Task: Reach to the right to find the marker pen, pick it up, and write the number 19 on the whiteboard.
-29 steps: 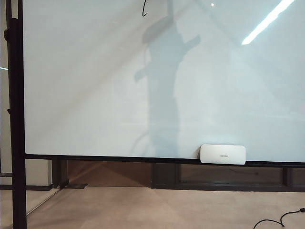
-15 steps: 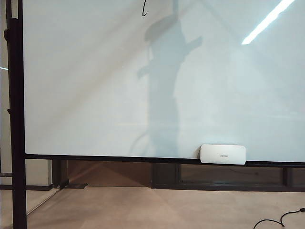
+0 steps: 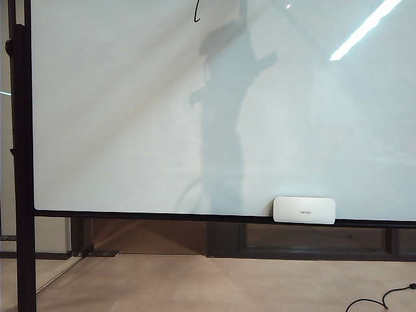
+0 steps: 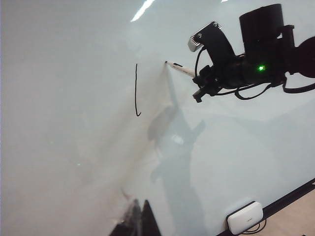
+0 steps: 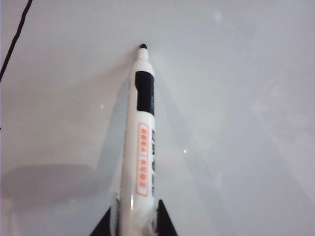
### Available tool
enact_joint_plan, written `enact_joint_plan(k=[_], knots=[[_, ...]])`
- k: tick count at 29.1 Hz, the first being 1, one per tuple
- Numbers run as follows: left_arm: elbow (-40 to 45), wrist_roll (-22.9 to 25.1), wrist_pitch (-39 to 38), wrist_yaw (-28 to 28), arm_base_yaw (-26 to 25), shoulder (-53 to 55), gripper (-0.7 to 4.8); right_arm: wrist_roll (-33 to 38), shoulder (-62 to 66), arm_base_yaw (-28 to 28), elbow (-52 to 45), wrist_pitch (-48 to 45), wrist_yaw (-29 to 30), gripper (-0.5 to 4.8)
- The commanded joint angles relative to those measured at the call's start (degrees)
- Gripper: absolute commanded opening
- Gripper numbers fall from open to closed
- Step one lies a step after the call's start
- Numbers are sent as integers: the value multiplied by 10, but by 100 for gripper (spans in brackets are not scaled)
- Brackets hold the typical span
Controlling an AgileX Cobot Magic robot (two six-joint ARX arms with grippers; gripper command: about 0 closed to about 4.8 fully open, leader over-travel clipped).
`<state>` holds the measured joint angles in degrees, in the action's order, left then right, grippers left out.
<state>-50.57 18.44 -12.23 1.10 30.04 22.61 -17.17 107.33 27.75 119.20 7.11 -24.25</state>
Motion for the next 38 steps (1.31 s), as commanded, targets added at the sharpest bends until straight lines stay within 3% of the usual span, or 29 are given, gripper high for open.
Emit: enact_joint_plan(k=[1, 19, 38], knots=[[0, 3, 5, 2, 0, 0, -5, 2, 0, 0, 3, -15, -3, -3], [0, 18, 7, 2, 0, 0, -5, 2, 21, 0, 3, -41, 12, -3], [0, 26, 7, 0, 0, 0, -5, 2, 35, -21, 5, -49, 115, -2]])
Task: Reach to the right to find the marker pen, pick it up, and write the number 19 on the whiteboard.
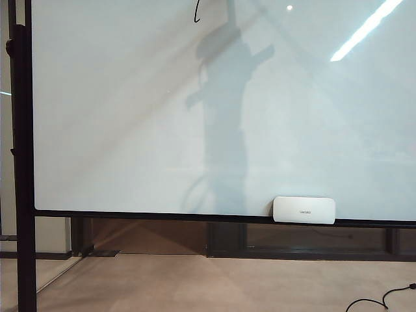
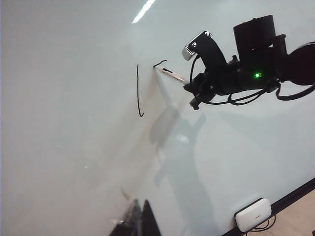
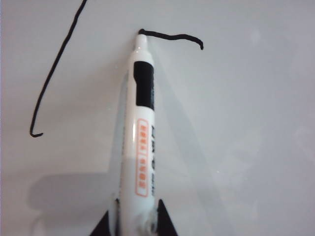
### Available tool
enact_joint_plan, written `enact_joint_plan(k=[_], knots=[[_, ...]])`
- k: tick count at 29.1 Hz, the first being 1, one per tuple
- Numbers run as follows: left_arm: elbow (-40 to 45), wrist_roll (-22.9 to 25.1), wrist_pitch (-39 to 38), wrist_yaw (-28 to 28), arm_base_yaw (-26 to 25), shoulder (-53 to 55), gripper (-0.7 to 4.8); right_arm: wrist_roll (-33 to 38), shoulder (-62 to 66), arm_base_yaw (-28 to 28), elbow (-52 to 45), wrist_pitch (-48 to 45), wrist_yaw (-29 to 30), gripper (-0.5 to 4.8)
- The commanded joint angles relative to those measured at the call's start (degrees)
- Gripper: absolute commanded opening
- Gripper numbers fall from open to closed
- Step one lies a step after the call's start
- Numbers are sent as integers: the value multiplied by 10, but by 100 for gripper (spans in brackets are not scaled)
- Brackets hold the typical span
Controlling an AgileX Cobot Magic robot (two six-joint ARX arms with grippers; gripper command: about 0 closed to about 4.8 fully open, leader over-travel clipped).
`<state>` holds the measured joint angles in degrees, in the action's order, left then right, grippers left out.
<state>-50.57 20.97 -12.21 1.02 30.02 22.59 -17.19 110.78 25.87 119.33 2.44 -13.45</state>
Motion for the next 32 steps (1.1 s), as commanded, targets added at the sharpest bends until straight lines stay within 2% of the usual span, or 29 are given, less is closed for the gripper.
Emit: enact_joint_plan(k=[1, 10, 27, 32], knots=[[0, 0, 7, 1, 0, 0, -5, 2, 1, -5, 3, -2, 9, -2], [0, 0, 7, 1, 0, 0, -5, 4, 1, -14, 3, 10, 16, -2], [0, -1, 7, 1, 0, 0, -5, 37, 1, -15, 3, 135, 14, -3], [0, -2, 7, 1, 0, 0, -5, 37, 1, -17, 3, 135, 5, -3]])
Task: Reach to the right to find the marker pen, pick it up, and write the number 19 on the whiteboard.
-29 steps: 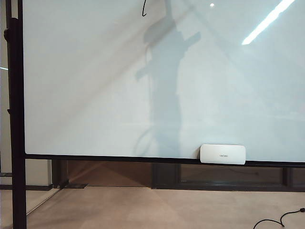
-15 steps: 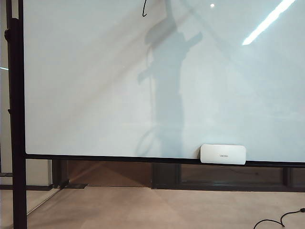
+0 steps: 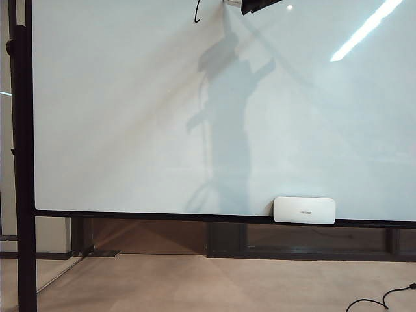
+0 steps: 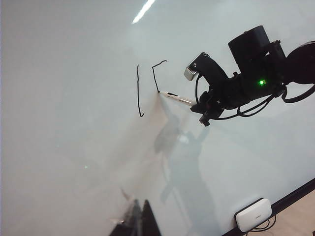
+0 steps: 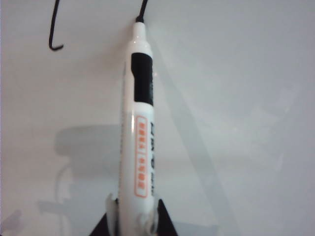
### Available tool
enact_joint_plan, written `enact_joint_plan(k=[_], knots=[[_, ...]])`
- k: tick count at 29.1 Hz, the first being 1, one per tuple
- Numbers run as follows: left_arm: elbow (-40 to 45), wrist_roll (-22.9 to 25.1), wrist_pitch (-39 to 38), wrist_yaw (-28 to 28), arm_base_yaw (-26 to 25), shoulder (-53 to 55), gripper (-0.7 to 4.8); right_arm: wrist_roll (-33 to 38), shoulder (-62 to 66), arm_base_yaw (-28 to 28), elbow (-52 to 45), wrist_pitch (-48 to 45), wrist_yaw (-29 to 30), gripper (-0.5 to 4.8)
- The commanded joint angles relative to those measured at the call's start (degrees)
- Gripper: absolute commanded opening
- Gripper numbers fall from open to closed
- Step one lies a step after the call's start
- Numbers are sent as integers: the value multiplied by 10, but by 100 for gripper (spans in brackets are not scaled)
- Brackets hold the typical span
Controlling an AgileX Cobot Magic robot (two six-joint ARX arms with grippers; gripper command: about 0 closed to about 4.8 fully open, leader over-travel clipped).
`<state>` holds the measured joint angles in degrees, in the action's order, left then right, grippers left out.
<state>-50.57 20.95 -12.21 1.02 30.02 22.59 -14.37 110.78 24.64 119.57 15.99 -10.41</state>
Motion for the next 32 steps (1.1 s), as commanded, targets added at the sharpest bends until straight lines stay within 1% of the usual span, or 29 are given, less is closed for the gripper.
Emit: enact_joint_plan(k=[1, 5, 12, 17, 21, 25, 27, 32], knots=[[0, -2, 7, 1, 0, 0, -5, 9, 1, -4, 0, -4, -34, -3], [0, -4, 7, 1, 0, 0, -5, 9, 0, -5, 0, -7, -67, -3], [0, -4, 7, 1, 0, -1, -5, 9, -3, -5, 0, -5, -142, -3], [0, -4, 7, 1, 0, -1, -5, 9, -9, -5, 1, 0, -170, -3], [0, -4, 7, 1, 0, -1, -5, 8, -14, -7, 1, 6, -160, -2], [0, -4, 7, 1, 0, -1, -5, 9, -21, -7, 0, 10, -113, -2], [0, -4, 7, 1, 0, -1, -5, 9, -26, -5, 1, 7, -100, -3], [0, -4, 6, 1, 0, -1, -5, 5, -37, 5, 1, -33, -94, -3]])
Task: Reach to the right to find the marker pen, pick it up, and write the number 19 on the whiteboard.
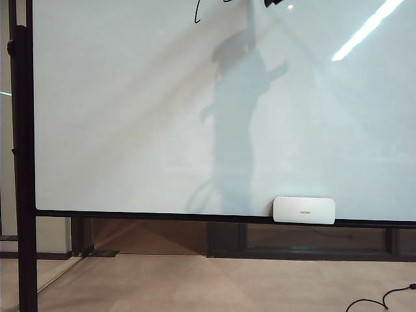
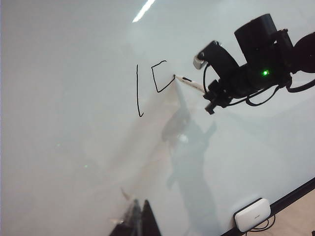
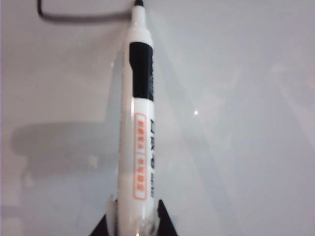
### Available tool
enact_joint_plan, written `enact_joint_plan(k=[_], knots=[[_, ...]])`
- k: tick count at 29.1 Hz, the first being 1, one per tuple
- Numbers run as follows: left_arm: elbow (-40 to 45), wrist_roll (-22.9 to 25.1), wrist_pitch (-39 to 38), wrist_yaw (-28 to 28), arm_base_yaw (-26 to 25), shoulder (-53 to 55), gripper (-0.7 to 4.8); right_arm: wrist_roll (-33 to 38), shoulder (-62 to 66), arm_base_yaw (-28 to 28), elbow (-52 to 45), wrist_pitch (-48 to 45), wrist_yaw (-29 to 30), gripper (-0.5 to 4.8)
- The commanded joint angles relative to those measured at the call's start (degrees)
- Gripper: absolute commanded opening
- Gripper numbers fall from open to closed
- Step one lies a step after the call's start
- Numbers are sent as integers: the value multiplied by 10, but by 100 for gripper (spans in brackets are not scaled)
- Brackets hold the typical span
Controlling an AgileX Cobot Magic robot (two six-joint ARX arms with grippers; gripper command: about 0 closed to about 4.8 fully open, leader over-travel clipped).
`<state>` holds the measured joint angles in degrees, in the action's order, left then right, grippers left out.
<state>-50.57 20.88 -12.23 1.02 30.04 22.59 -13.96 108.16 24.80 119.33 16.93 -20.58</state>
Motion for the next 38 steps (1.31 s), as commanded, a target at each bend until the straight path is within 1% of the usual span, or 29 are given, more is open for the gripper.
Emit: enact_joint_plan(k=[1, 8, 15, 17, 30, 38], knots=[[0, -4, 6, 1, 0, -1, -5, 0, -12, 3, 3, -54, 15, -3], [0, -8, 3, 1, 0, -1, -5, 0, -10, 1, 3, -91, 27, -3], [0, -14, 1, 1, 0, -1, -5, 0, -9, -5, 3, -99, 37, -3], [0, -14, 1, 1, 0, -1, -5, 0, -9, -10, 3, -99, 50, -2], [0, -14, 1, 1, 0, -1, -5, 1, -9, -18, 3, -73, 64, -3], [0, -14, -2, 1, 0, -1, -5, 3, -9, -18, 3, -76, 68, -3]])
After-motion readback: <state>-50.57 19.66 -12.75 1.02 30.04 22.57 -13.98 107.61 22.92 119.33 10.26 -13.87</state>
